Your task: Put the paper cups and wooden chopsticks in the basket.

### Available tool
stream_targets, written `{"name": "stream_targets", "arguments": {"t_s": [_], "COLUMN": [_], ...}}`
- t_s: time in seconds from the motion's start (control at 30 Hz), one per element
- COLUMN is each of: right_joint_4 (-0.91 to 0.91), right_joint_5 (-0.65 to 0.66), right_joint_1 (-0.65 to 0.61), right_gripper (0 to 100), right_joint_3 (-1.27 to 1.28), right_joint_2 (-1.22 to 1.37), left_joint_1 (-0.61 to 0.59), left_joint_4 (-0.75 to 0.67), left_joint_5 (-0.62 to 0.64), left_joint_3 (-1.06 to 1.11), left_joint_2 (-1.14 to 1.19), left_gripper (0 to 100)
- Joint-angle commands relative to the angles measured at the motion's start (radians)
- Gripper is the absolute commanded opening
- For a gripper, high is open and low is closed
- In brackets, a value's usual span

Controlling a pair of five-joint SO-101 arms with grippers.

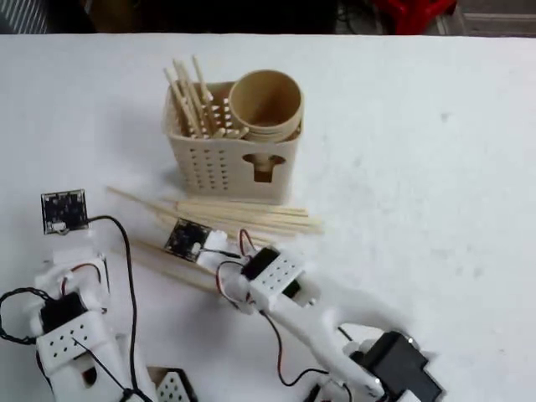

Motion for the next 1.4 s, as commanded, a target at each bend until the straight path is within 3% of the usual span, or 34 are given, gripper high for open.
{"name": "stream_targets", "arguments": {"t_s": [0.0,0.3,0.93,1.17,1.37], "right_joint_4": [-0.01,-0.033,0.102,0.248,0.249], "right_joint_5": [0.011,0.003,-0.052,-0.017,-0.018], "right_joint_1": [-0.001,0.079,0.303,0.223,0.039], "right_gripper": [17.8,1.6,1.9,18.3,12.1], "right_joint_3": [-0.034,-0.035,-0.066,-0.074,-0.075], "right_joint_2": [0.012,0.031,-0.133,-0.148,-0.251], "left_joint_1": [0.013,0.013,0.013,0.013,0.013], "left_joint_4": [-0.028,-0.028,-0.028,-0.028,-0.028], "left_joint_5": [-0.008,-0.008,-0.008,-0.008,-0.008], "left_joint_3": [-0.005,-0.005,-0.005,-0.005,-0.005], "left_joint_2": [-0.015,-0.015,-0.015,-0.015,-0.015], "left_gripper": [8,8,8,8,8]}}
